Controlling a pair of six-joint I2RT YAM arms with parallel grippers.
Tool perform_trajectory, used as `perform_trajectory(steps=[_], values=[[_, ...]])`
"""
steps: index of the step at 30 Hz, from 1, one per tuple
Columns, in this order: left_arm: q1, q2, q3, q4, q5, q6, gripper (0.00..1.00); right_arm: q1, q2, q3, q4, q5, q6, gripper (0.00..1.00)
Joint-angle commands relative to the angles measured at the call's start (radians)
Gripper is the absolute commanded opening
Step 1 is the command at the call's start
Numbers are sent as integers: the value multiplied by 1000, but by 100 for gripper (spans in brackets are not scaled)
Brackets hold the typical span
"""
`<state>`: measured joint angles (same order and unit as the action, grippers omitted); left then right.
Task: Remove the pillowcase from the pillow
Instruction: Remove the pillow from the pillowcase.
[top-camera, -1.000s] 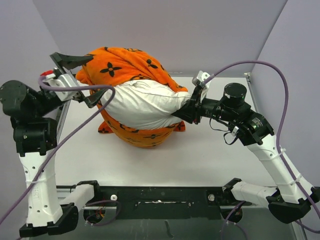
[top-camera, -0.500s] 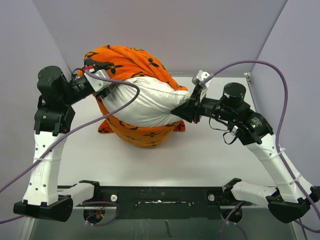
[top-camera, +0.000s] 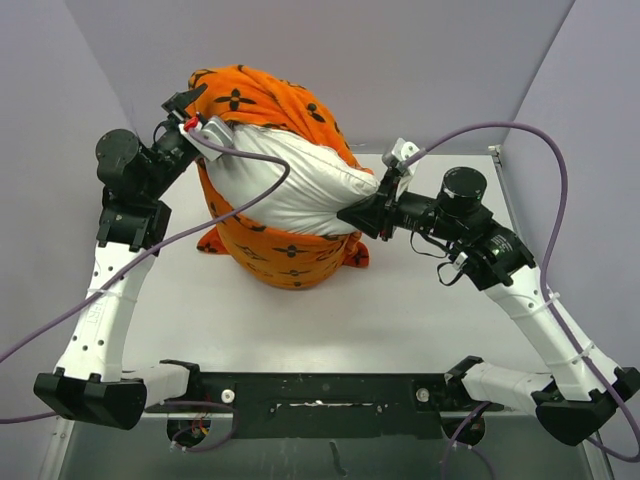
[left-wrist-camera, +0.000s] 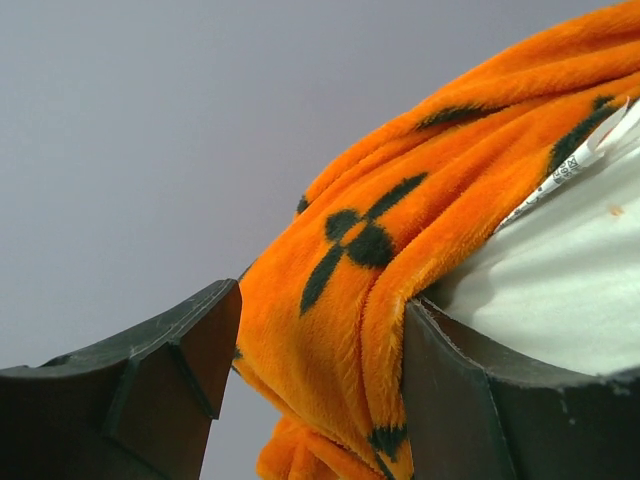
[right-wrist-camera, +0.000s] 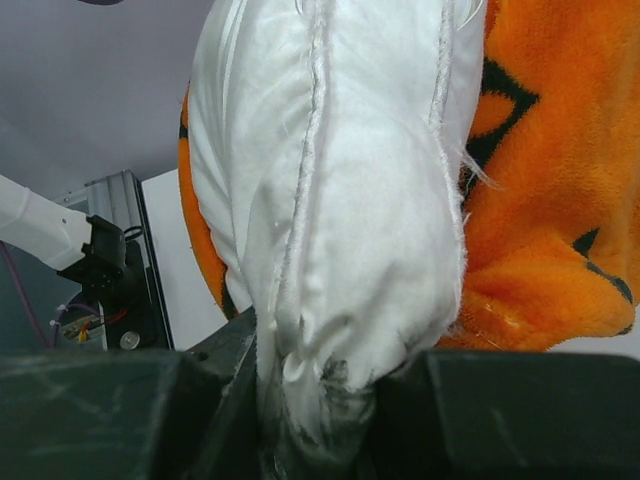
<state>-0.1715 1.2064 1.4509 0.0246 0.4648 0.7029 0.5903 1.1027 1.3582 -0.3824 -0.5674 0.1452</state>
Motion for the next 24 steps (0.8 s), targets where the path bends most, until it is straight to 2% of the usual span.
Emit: perform_trajectory(steps=[1, 3, 5, 6, 8, 9, 10, 15, 24], values=[[70, 38, 91, 217, -353, 77, 58, 3, -41, -62, -176, -46, 24, 0], [87, 46, 116, 215, -360, 12, 56, 3, -53, -75, -174, -49, 24, 0], [110, 55, 153, 188, -355, -63, 50, 4, -61, -82, -181, -51, 18, 0], [123, 60, 174, 169, -349, -96, 42, 5, -65, -87, -185, -51, 14, 0], [147, 71, 203, 153, -347, -157, 14, 7, -76, -99, -195, -55, 8, 0], [159, 75, 209, 158, -347, -182, 7, 7, -82, -105, -198, -56, 7, 0], [170, 80, 215, 157, -349, -197, 4, 7, -88, -110, -205, -58, 3, 0], [211, 117, 271, 124, -378, -296, 3, 7, -127, -147, -227, -68, -19, 0], [442, 239, 510, -103, -324, -742, 0, 6, -260, -218, -276, -135, -48, 0]])
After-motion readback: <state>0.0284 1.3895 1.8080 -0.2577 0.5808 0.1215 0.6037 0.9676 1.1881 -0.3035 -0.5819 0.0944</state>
